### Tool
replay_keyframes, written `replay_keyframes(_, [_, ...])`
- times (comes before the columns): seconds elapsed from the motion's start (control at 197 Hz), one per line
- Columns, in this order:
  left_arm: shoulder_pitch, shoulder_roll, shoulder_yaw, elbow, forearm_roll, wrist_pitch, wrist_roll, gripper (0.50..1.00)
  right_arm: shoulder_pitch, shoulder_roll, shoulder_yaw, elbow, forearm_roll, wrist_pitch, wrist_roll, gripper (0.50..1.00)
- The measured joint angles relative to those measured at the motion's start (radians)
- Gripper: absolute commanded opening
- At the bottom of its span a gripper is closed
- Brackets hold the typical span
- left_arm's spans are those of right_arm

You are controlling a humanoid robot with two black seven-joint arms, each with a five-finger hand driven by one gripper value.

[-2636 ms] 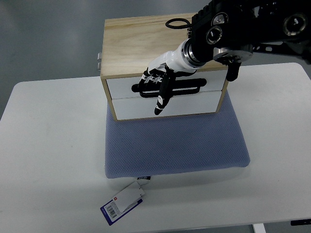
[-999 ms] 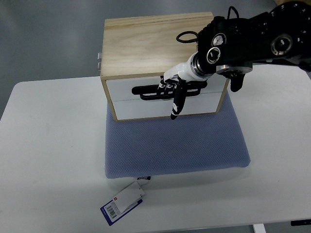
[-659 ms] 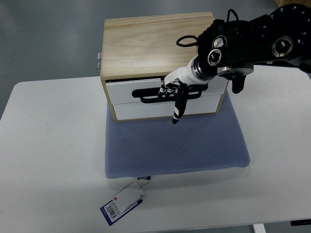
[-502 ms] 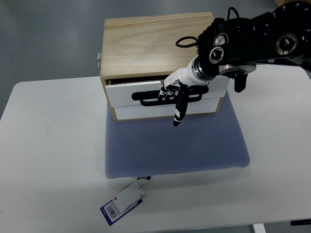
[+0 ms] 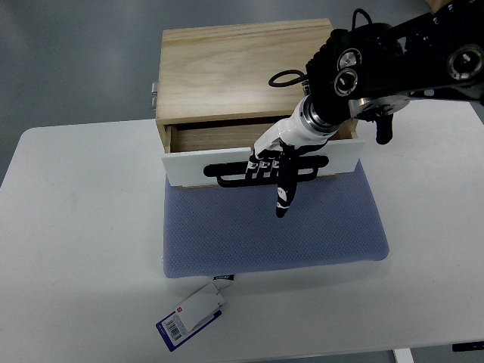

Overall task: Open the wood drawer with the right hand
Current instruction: 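Pull the upper drawer toward the robot with the right hand, then release the handle and lift the right hand away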

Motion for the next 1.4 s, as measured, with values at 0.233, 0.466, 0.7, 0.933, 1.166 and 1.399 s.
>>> replay_keyframes(0.233, [0.0,0.0,0.0,0.0,0.0,0.0,0.0,1.0,0.02,-0.016,0.012,0.022,0.0,0.054,0.0,0.926])
replay_keyframes(0.466, [0.0,0.0,0.0,0.0,0.0,0.0,0.0,1.0,0.069,-0.046,0.013,0.063,0.003,0.116,0.003,0.928])
replay_keyframes(0.7, [0.0,0.0,0.001,0.0,0.0,0.0,0.0,1.0,0.097,-0.057,0.026,0.08,0.025,0.128,0.004,0.93])
replay_keyframes(0.933, [0.0,0.0,0.003,0.0,0.0,0.0,0.0,1.0,0.105,-0.077,0.027,0.079,0.026,0.123,0.003,0.93])
replay_keyframes(1.166, [0.0,0.0,0.006,0.0,0.0,0.0,0.0,1.0,0.201,-0.152,0.108,0.065,0.028,0.141,0.003,0.932])
replay_keyframes(1.399, [0.0,0.0,0.006,-0.001,0.002,0.0,0.0,1.0,0.207,-0.275,0.276,-0.054,0.032,0.146,0.005,0.932])
